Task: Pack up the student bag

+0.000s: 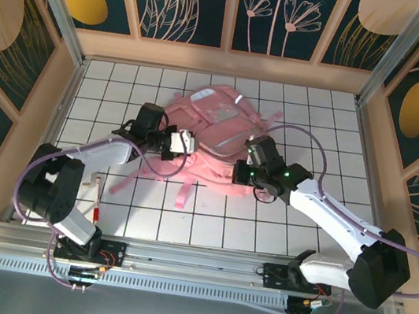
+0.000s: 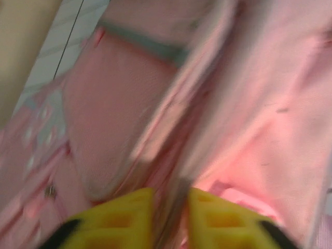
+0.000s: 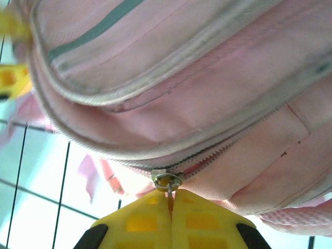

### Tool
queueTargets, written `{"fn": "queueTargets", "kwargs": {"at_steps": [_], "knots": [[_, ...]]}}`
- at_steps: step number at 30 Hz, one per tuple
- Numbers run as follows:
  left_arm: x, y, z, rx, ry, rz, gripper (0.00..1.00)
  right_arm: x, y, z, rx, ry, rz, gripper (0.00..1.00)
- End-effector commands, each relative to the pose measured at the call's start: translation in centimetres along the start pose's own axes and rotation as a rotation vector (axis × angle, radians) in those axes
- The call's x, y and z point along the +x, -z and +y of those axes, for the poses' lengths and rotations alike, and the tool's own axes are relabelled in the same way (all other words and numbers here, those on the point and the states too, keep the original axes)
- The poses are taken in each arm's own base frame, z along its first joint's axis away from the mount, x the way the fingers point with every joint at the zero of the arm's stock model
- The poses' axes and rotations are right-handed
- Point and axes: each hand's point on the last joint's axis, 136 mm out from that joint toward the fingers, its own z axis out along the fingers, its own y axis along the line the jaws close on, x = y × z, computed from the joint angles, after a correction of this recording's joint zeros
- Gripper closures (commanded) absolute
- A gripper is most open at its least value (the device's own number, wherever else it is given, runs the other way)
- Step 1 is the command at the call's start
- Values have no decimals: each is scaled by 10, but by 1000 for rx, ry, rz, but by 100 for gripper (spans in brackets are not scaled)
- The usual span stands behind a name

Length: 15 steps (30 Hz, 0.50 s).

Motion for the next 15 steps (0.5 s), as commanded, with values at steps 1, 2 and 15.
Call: {"fn": "queueTargets", "kwargs": {"at_steps": [1, 2, 15], "knots": [[-3, 16, 22, 10, 83, 11, 45, 12, 11, 36, -100, 88, 64, 100], [-20, 21, 9, 47, 92, -56, 44, 7, 11, 46, -131, 95, 53, 100], [-76, 25, -68, 70, -81, -164, 32, 4, -2, 91, -337, 139, 85, 100]]}}
